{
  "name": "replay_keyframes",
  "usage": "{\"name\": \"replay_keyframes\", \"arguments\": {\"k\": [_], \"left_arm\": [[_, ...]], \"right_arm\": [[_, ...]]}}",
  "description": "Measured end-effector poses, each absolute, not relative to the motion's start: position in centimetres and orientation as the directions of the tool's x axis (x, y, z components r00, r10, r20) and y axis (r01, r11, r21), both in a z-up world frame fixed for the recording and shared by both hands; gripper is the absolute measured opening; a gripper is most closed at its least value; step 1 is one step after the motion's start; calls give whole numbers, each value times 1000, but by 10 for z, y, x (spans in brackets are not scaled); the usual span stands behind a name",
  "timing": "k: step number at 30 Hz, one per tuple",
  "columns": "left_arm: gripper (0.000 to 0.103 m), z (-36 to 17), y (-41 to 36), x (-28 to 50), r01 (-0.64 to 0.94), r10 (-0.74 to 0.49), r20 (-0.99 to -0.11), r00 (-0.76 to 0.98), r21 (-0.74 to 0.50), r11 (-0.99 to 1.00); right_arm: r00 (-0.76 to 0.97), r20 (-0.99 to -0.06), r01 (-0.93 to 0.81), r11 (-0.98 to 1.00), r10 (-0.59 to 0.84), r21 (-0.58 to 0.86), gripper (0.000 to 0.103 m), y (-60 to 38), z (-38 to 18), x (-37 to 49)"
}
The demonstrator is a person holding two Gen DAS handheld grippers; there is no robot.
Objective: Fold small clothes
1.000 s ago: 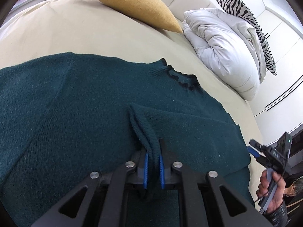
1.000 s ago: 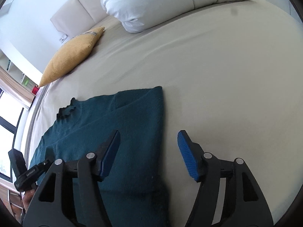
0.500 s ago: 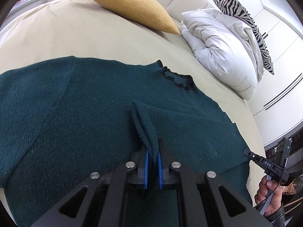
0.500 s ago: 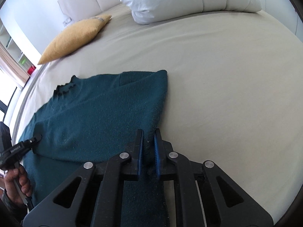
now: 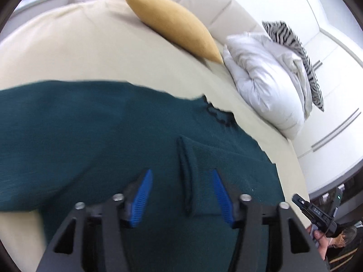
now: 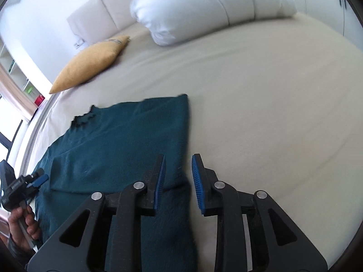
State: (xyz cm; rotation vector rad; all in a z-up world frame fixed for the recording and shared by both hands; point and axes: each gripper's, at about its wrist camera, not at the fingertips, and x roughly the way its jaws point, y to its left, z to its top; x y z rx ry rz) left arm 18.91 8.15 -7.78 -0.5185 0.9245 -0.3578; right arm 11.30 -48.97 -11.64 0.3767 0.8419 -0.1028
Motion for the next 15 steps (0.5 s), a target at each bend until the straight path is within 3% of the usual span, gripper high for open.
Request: {"name": "replay_keyframes", "arguments": {"k": [2, 4, 6, 10, 15], "left_arm": [[59, -71, 111, 171, 38, -508, -636, 581, -602, 798], [59, -68, 148, 148, -18, -495, -615, 613, -638, 770], [61, -67, 187, 124, -72, -468, -599, 650, -662, 746], [72, -79, 270, 79, -214, -398, -570, 718, -726, 654], [75, -104, 358, 35, -339, -339, -502, 796, -833, 438]], "right_arm": [[686, -725, 199, 945, 55, 260, 25, -469, -102, 98], [700, -711, 172, 951, 66, 258, 35, -451, -94, 87], [716, -692, 147, 949, 93, 280, 52, -425, -89, 76], [708, -679, 68, 938, 194, 340, 58, -387, -86, 57], [656, -687, -8, 913, 312, 407, 63, -329, -95, 51]]}}
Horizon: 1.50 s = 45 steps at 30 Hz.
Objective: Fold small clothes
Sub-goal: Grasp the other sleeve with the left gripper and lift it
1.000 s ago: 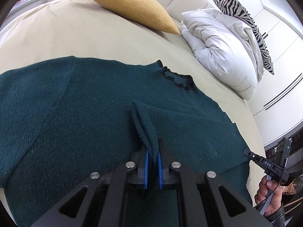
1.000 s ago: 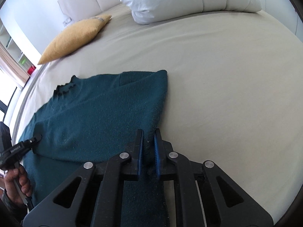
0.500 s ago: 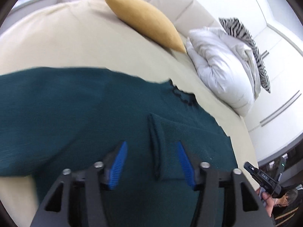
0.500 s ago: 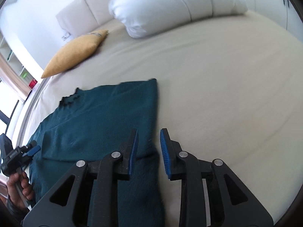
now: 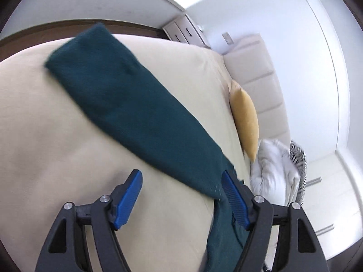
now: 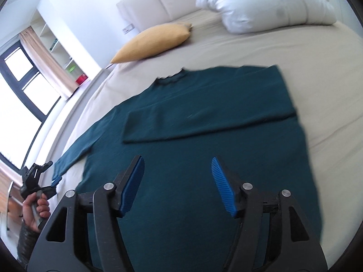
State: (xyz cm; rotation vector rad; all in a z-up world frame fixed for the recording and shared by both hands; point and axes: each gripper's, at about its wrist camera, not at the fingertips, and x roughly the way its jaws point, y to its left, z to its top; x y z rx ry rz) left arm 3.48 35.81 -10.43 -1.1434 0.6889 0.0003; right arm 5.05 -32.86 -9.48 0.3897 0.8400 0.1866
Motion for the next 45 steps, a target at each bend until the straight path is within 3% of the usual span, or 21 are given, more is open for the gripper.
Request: {"name": "replay_keyframes", "arguments": {"k": [6, 12, 15, 20, 22, 28, 29, 33, 38, 42, 44, 45], "left_arm": [[77, -131, 407, 9, -329, -266, -352, 897, -935, 131], [75, -147, 424, 24, -343, -165, -338, 927, -939, 1], [67, -152, 433, 33, -371, -120, -365, 923, -928, -29], [42, -162, 435, 42, -402, -96, -394, 914, -911, -87], [41, -161, 430, 36, -428, -82, -421, 903, -898, -104], [55, -151, 414, 20, -472, -36, -470, 882, -877, -88], [59, -151, 416, 23, -469, -37, -468, 883, -879, -88], [58, -154, 434, 49, -390, -48, -387, 921, -915, -104], [25, -169, 446, 46, -347, -77, -339, 938, -918, -191], [19, -151, 442, 45, -393, -62, -388, 920, -913, -108], [8, -135, 438, 53, -411, -64, -408, 911, -911, -39], [8, -126, 433, 58, -416, -70, -415, 907, -909, 2]], "right_arm": [[628, -689, -24, 894, 362, 447, 63, -285, -109, 48], [626, -689, -37, 897, 365, 441, 63, -275, -108, 42], [630, -684, -32, 892, 368, 450, 63, -280, -109, 44], [636, -679, -1, 880, 367, 475, 63, -296, -114, 40], [637, -678, 13, 874, 367, 485, 63, -303, -117, 39], [636, -679, 34, 865, 367, 500, 63, -310, -124, 42], [636, -678, 30, 866, 369, 499, 63, -309, -124, 43], [639, -675, 19, 869, 370, 494, 63, -306, -123, 41], [641, -673, 15, 870, 369, 492, 63, -306, -122, 39], [646, -668, 17, 868, 369, 496, 63, -310, -121, 40], [651, -664, 16, 868, 368, 496, 63, -312, -120, 39], [655, -662, 16, 868, 366, 496, 63, -314, -120, 39]]}}
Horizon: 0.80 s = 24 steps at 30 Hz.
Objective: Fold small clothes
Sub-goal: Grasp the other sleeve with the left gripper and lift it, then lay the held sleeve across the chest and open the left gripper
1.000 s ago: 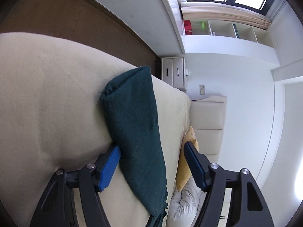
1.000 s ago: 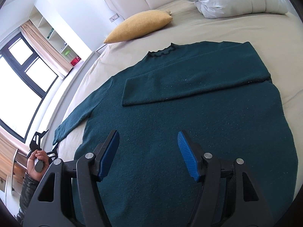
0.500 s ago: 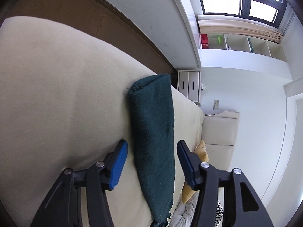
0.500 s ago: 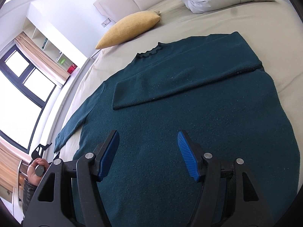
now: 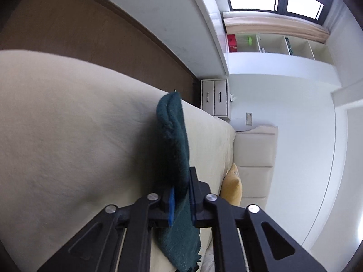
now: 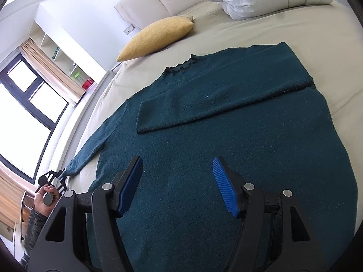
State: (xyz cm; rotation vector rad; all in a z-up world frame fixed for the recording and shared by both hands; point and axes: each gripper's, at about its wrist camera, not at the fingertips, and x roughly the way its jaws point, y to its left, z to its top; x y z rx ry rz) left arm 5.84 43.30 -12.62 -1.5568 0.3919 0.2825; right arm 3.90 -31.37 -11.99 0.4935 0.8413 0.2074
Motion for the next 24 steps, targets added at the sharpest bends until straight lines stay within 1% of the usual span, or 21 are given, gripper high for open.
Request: {"name": "replay_keyframes", "arguments": {"k": [4, 7, 10, 13, 17, 19, 22, 24], "left_arm": [[7, -75, 398, 92, -411, -98, -443, 891, -879, 242], [8, -34, 342, 121, -352, -147, -462, 875, -814, 462], [8, -1, 262, 157, -242, -214, -501, 839, -695, 678], [8, 17, 168, 187, -101, -268, -548, 792, -551, 828], [8, 11, 43, 214, 92, -313, -618, 721, -363, 927], [8, -8, -17, 218, 180, -331, -658, 676, -288, 941], [9, -33, -68, 216, 235, -343, -705, 621, -250, 939], [12, -51, -82, 215, 249, -341, -736, 585, -237, 939]], "right_arm": [[669, -651, 33, 861, 358, 507, 63, -326, -122, 37], [679, -644, 55, 850, 352, 523, 63, -339, -125, 36], [688, -638, 81, 838, 345, 540, 63, -352, -130, 35], [703, -628, 102, 826, 335, 555, 63, -367, -133, 32], [721, -614, 134, 804, 322, 579, 63, -387, -137, 27], [730, -606, 153, 789, 316, 596, 63, -399, -140, 23], [742, -599, 174, 775, 303, 608, 63, -415, -143, 19], [746, -596, 187, 766, 297, 616, 63, -423, -145, 18]]}}
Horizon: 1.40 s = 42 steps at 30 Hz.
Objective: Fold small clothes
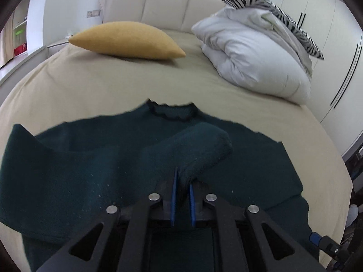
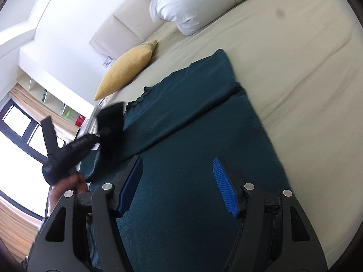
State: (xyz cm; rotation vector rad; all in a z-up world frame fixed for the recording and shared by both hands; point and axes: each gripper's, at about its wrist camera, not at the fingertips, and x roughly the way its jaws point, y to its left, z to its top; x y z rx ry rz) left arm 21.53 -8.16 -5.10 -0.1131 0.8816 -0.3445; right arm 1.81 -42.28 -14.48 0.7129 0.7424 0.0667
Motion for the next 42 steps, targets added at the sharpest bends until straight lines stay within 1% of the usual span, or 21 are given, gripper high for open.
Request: {"name": "replay_keyframes", "arguments": {"k": [1, 2, 3, 5, 6, 7, 8, 9, 13, 16, 20, 22, 26, 29, 31, 32, 33, 34, 36, 39, 42], "left_arm": [[14, -58, -86, 216, 250, -330, -754, 568, -224, 942], [23, -67, -89, 216, 247, -319, -771, 552, -214, 945], [29, -71, -87, 214, 246, -319, -777, 542, -216, 945], [49, -71, -83, 212, 263, -350, -775, 526, -243, 934], [55, -67, -81, 208, 266, -354, -771, 529, -246, 932], [68, -62, -78, 203, 261, -351, -770, 533, -245, 934], [77, -58, -76, 199, 259, -351, -766, 538, -246, 934], [79, -52, -72, 194, 268, -367, -751, 549, -258, 928], [79, -40, -53, 176, 295, -414, -727, 548, -296, 909], [79, -33, -28, 168, 289, -415, -712, 567, -300, 909], [79, -24, 38, 171, 185, -409, -683, 606, -378, 907], [79, -21, 68, 173, 142, -390, -670, 632, -394, 908], [79, -24, 124, 182, 49, -342, -665, 664, -418, 907], [79, -35, 154, 189, -10, -334, -667, 665, -456, 890], [79, -43, 168, 194, -41, -326, -671, 666, -469, 882], [79, -46, 172, 196, -51, -326, -674, 663, -475, 879], [79, -50, 176, 198, -60, -331, -675, 660, -486, 872], [79, -54, 178, 200, -65, -336, -675, 656, -495, 866], [79, -60, 182, 204, -76, -352, -679, 644, -516, 853], [79, -67, 180, 211, -82, -376, -682, 627, -538, 839], [79, -69, 171, 217, -70, -378, -696, 611, -523, 850]], "right_arm": [[748, -594, 190, 762, 296, 619, 63, -426, -145, 18], [750, -593, 194, 760, 292, 620, 63, -428, -146, 19], [751, -594, 200, 759, 287, 619, 63, -430, -146, 20], [752, -595, 206, 755, 285, 623, 63, -431, -146, 22], [748, -596, 204, 754, 291, 624, 63, -431, -146, 24], [745, -598, 200, 756, 296, 624, 63, -429, -145, 26], [741, -600, 192, 761, 302, 620, 63, -427, -143, 30], [736, -603, 182, 767, 308, 615, 63, -424, -140, 36], [717, -606, 118, 797, 344, 592, 63, -404, -122, 71], [691, -621, 74, 819, 369, 569, 63, -386, -113, 107], [630, -656, 41, 826, 416, 563, 63, -363, -113, 161], [591, -682, 32, 833, 431, 553, 63, -351, -118, 185], [527, -754, 49, 872, 392, 488, 63, -324, -136, 233], [488, -789, 50, 890, 375, 454, 62, -308, -151, 255], [468, -821, 36, 921, 328, 389, 57, -296, -158, 265], [472, -830, 23, 938, 296, 347, 43, -290, -158, 267], [471, -837, 7, 947, 279, 320, 23, -286, -158, 269], [463, -839, -8, 948, 286, 319, 19, -284, -156, 270], [480, -835, -11, 954, 268, 300, 9, -285, -150, 267], [517, -808, -24, 948, 284, 318, 8, -288, -134, 257], [572, -766, -36, 941, 295, 335, 6, -298, -112, 244]]}}
